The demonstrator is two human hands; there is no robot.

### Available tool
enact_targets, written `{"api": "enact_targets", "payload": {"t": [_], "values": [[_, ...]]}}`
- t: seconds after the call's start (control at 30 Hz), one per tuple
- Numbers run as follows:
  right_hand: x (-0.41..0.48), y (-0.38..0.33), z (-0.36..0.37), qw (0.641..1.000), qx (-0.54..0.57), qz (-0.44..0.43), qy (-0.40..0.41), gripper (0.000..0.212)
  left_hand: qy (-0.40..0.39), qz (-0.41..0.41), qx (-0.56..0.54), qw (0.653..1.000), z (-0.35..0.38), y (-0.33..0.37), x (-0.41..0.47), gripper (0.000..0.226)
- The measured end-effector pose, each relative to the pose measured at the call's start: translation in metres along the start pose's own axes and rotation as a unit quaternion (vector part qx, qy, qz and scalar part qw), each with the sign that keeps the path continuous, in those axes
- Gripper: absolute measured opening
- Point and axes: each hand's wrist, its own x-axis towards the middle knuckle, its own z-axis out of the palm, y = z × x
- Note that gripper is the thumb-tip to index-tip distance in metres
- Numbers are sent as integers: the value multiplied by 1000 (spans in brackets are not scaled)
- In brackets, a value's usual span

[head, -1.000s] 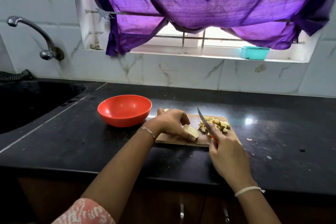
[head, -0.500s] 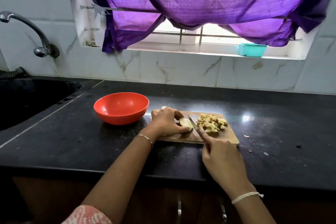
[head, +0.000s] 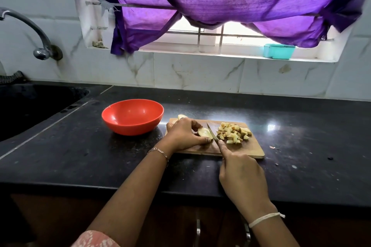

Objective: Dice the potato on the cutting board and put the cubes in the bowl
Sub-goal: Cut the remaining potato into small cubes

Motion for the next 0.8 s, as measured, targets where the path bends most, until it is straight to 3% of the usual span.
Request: {"api": "enact_targets", "payload": {"t": [0.47, 0.8], "values": [[17, 11, 3, 998, 37, -47, -17, 54, -34, -8, -4, 999, -5, 0, 1, 57], [27, -2, 7, 999, -11, -39, -28, 57, -18, 5, 12, 1000, 2, -4, -4, 56]]}}
